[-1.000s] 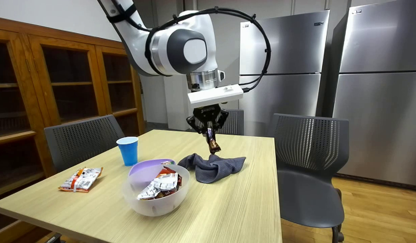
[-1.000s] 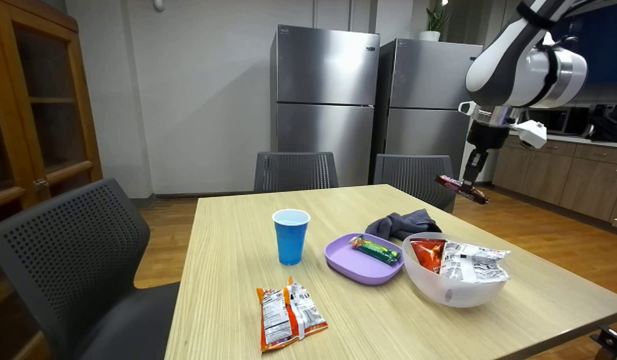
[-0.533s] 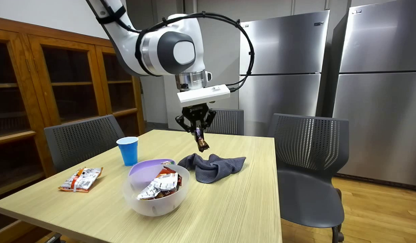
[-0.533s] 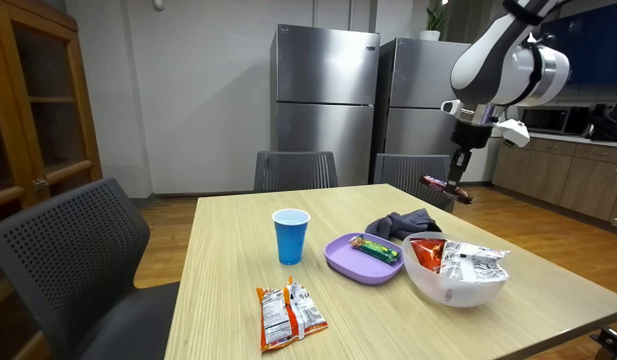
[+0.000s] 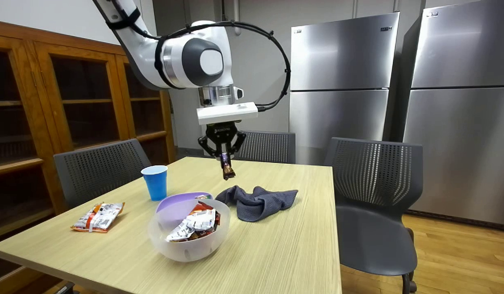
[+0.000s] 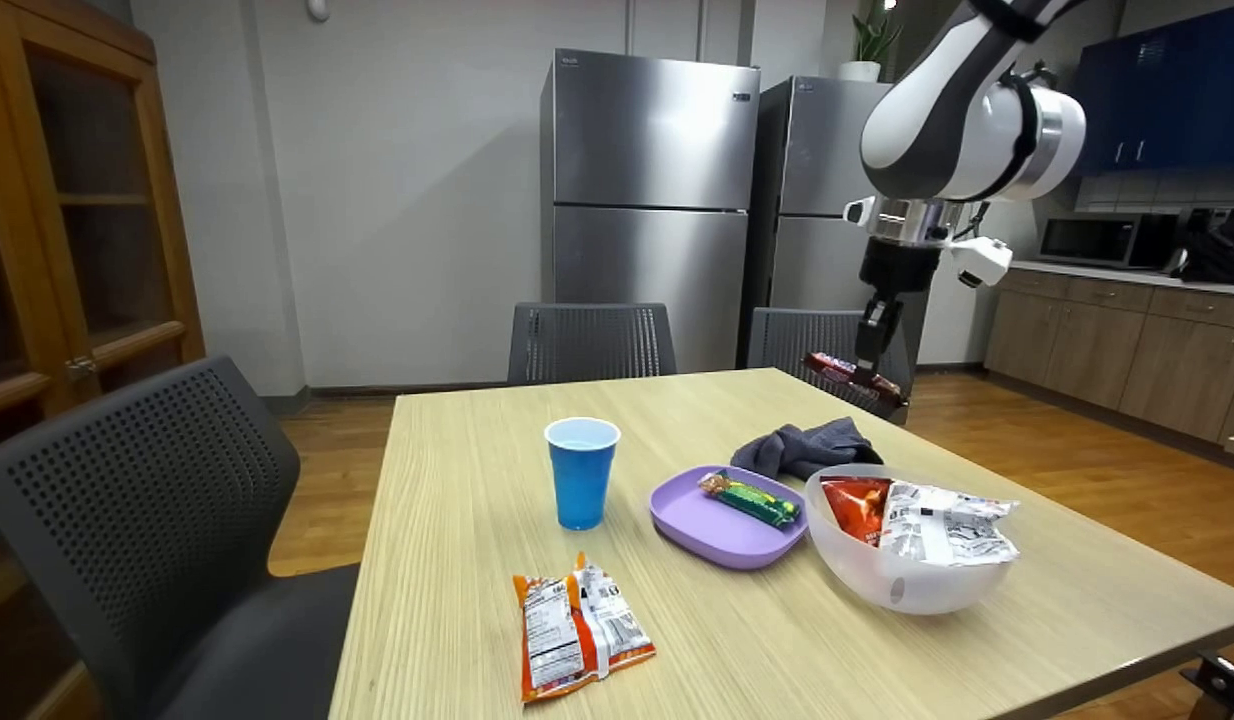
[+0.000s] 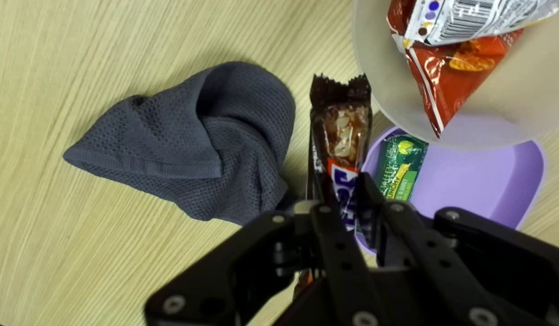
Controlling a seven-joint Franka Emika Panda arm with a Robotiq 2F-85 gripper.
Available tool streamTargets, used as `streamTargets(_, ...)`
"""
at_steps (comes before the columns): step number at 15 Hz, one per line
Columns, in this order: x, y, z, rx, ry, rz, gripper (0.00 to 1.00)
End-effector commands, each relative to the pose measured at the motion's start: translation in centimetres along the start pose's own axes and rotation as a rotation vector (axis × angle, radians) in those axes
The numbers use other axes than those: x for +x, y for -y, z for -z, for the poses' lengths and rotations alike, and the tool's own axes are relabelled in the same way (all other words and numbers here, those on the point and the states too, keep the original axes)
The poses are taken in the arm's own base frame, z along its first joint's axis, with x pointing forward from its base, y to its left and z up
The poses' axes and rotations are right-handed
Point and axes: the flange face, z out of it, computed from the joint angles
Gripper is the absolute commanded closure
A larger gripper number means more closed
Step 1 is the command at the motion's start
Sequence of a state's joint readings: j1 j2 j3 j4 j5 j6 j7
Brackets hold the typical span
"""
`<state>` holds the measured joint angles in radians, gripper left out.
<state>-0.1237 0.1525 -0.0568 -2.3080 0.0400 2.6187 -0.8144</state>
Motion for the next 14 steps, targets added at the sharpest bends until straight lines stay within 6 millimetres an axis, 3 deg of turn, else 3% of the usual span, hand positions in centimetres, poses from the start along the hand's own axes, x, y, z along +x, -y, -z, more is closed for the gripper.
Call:
streamTargets(1, 3.3, 0.8, -0.2, 0.018, 0.021, -0.024, 0.96)
streamTargets(8, 8.2, 4.0, -3.0, 0.062, 0.042, 0.001, 0.96)
streamTargets(14, 10.6, 6.6, -5.2, 0.121, 0.061, 0.025, 0.96)
